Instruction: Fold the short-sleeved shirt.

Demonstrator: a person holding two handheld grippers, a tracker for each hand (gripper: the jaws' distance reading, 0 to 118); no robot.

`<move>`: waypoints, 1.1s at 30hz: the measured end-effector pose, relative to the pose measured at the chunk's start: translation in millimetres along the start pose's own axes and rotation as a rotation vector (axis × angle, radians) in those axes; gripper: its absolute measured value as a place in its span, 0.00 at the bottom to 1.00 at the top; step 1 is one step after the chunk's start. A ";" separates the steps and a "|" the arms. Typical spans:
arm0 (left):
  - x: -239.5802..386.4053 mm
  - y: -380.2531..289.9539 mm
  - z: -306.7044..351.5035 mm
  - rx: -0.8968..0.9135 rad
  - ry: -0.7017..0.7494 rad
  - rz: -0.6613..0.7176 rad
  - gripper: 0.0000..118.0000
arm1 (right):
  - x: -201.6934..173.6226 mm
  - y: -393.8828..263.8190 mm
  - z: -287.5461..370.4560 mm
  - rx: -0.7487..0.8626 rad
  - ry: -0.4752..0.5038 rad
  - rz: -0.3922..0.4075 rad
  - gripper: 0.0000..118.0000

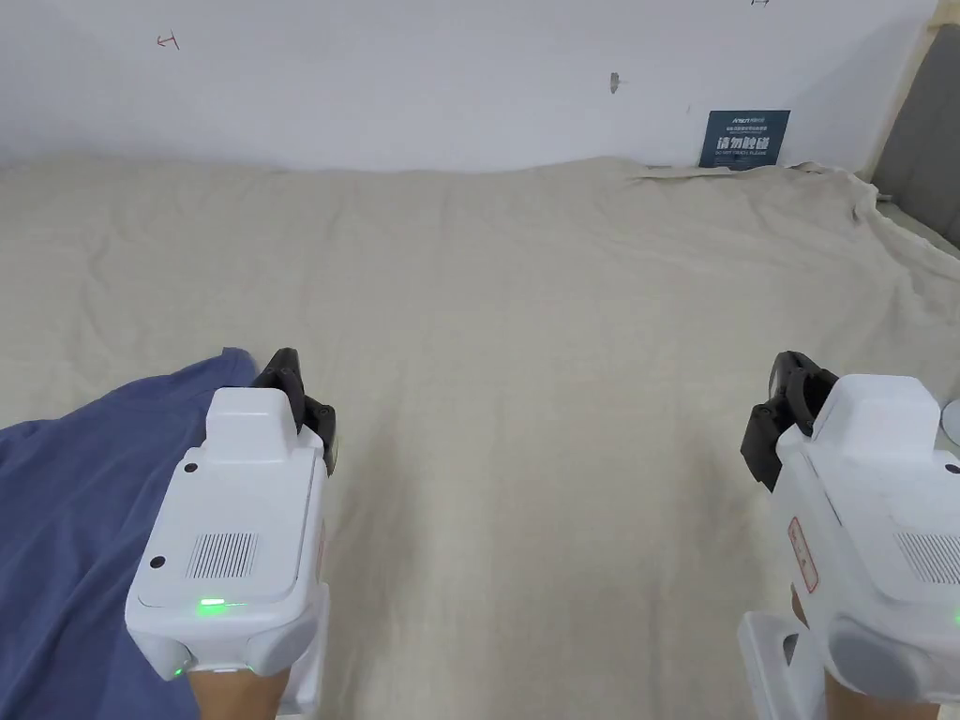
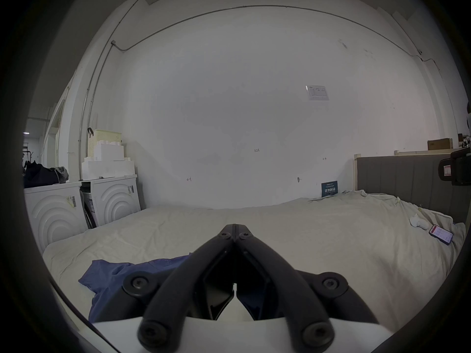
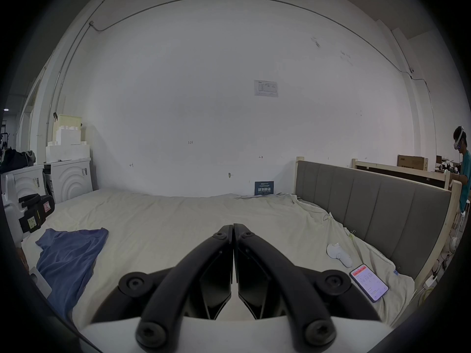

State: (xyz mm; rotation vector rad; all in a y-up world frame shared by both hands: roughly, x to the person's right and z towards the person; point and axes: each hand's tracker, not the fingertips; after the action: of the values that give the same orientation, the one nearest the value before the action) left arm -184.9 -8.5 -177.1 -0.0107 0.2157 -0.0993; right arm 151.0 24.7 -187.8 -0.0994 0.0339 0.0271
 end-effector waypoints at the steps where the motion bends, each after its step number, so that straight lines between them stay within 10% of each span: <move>1: -1.7 -0.1 0.0 0.001 0.003 0.001 0.00 | -0.8 0.6 -1.2 0.000 0.001 0.000 0.00; 33: -207.3 -2.3 93.8 -0.055 0.509 -0.053 0.00 | -216.4 11.9 -35.2 0.023 0.510 0.039 0.00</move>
State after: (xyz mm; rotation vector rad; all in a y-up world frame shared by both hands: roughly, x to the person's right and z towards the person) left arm -366.5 9.8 -41.3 -0.0458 0.7270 -0.1480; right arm -66.7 27.6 -216.4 -0.0811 0.5454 0.0398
